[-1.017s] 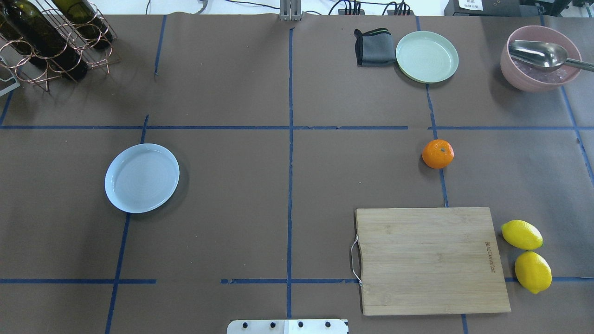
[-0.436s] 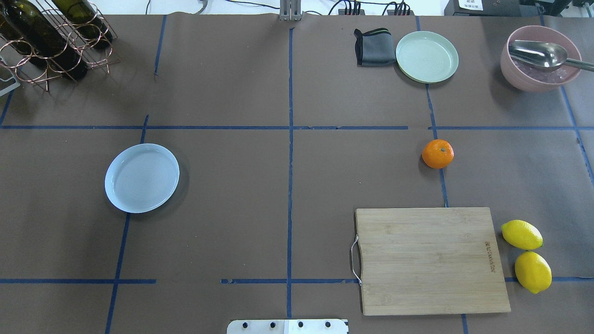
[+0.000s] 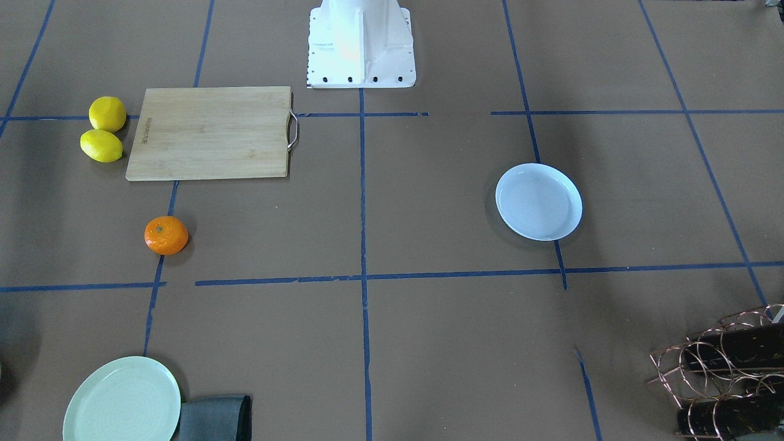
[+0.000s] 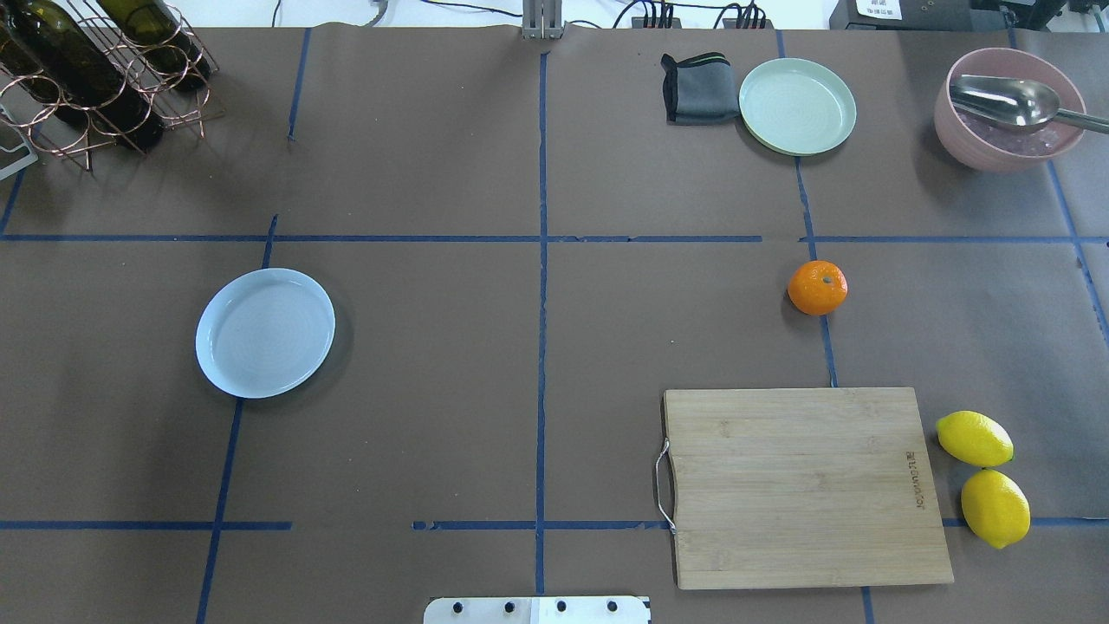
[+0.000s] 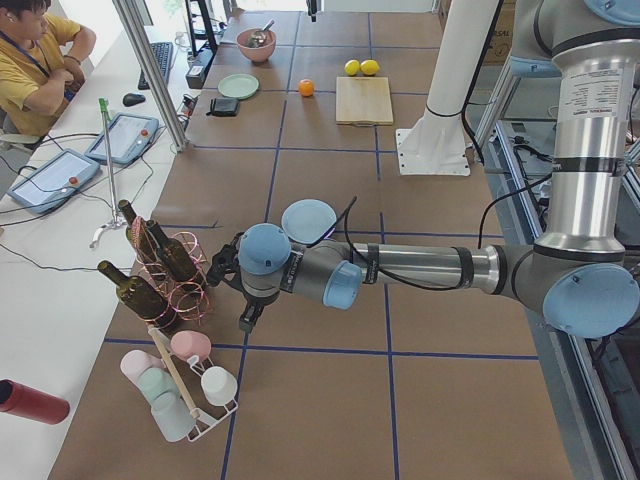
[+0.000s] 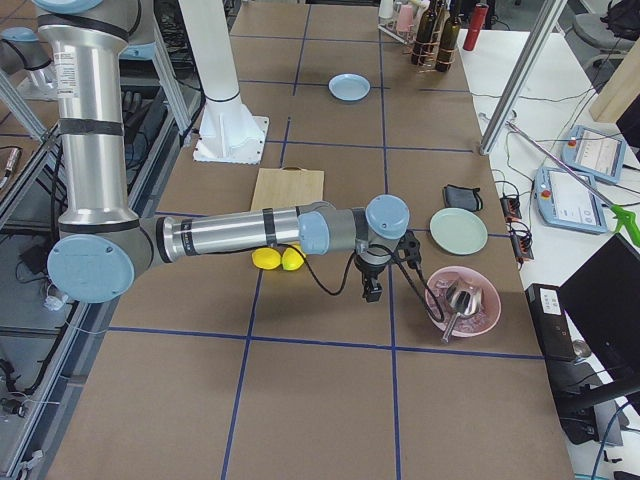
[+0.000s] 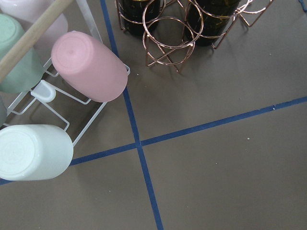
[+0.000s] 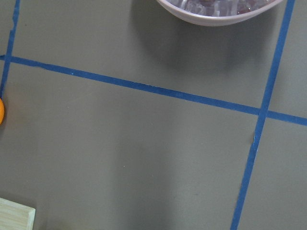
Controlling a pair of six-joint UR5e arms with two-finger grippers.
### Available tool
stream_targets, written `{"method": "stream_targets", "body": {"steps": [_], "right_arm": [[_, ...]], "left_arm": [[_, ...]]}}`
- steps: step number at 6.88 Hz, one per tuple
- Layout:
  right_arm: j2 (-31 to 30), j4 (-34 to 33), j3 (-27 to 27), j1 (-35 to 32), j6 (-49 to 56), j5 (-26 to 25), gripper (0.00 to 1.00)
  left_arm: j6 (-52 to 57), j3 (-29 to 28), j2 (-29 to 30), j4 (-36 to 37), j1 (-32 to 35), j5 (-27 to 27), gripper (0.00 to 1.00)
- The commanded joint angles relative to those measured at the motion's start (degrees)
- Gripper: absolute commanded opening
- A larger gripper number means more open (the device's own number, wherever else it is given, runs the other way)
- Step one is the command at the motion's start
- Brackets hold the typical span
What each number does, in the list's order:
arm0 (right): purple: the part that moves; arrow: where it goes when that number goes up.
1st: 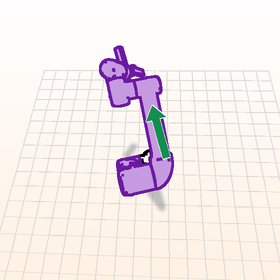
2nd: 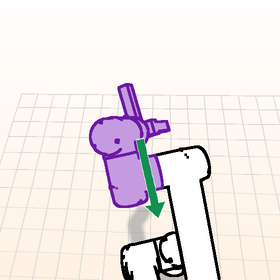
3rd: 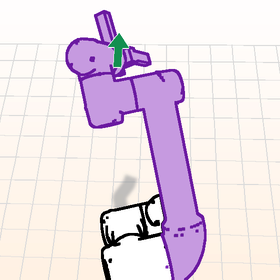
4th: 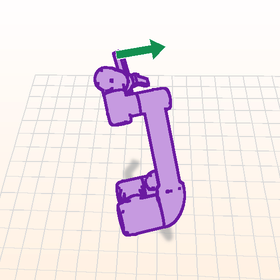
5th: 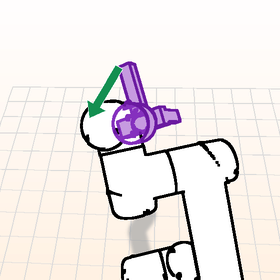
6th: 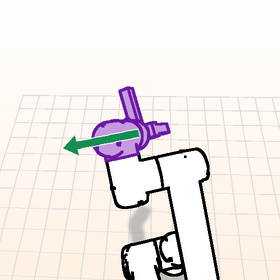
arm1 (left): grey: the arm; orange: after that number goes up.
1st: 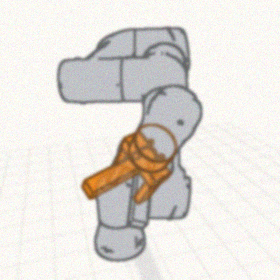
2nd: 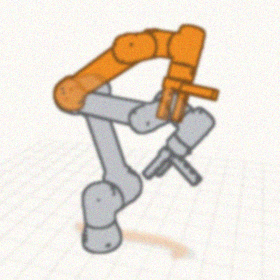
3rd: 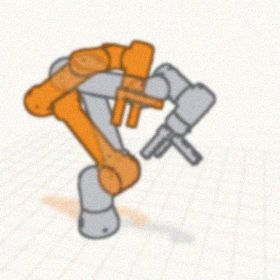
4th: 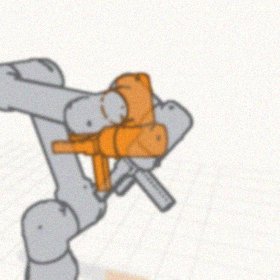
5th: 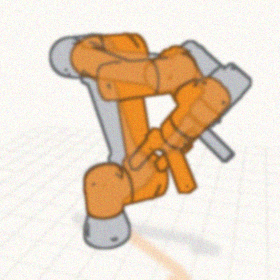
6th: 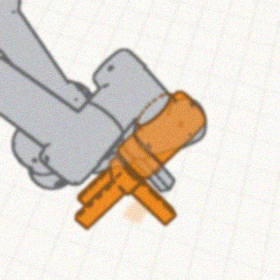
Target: Pick orange to plate
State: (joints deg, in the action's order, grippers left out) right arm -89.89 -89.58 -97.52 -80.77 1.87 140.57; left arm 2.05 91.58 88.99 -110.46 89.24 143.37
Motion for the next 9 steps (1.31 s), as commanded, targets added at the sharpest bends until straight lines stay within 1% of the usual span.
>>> {"method": "stream_targets", "body": {"steps": [1, 2, 3, 4, 5, 8, 9], "right_arm": [[-1.1, 5.1, 1.1, 1.0, 0.2, 0.1, 1.0], [-1.1, 6.9, 1.2, 1.3, 0.1, 0.2, 1.0], [-1.1, 7.0, 1.2, 1.3, 0.1, 0.2, 1.0], [-1.1, 7.0, 1.1, 1.5, 0.1, 0.4, 1.0], [-1.2, 7.0, 1.1, 1.6, 0.3, 0.5, 1.0], [-1.4, 6.9, 1.2, 1.8, -0.1, 0.7, 1.0], [-1.4, 6.9, 1.3, 1.9, -0.1, 0.8, 1.0]], "left_arm": [[-27.1, 2.3, -1.0, -15.2, -15.3, 0.2, 1.0], [-38.8, 4.4, -0.7, -17.5, -21.0, -7.0, 0.98], [-43.7, 4.8, 0.3, -17.2, -26.5, -8.8, 0.96], [-46.8, 4.7, 1.3, -17.0, -29.1, -9.0, 0.94], [-50.6, 4.3, 1.6, -17.0, -33.1, -10.6, 0.94], [-53.8, 3.6, 3.1, -17.1, -38.9, -18.4, 0.94], [-53.9, 3.2, 3.8, -17.0, -40.2, -18.6, 0.94]]}}
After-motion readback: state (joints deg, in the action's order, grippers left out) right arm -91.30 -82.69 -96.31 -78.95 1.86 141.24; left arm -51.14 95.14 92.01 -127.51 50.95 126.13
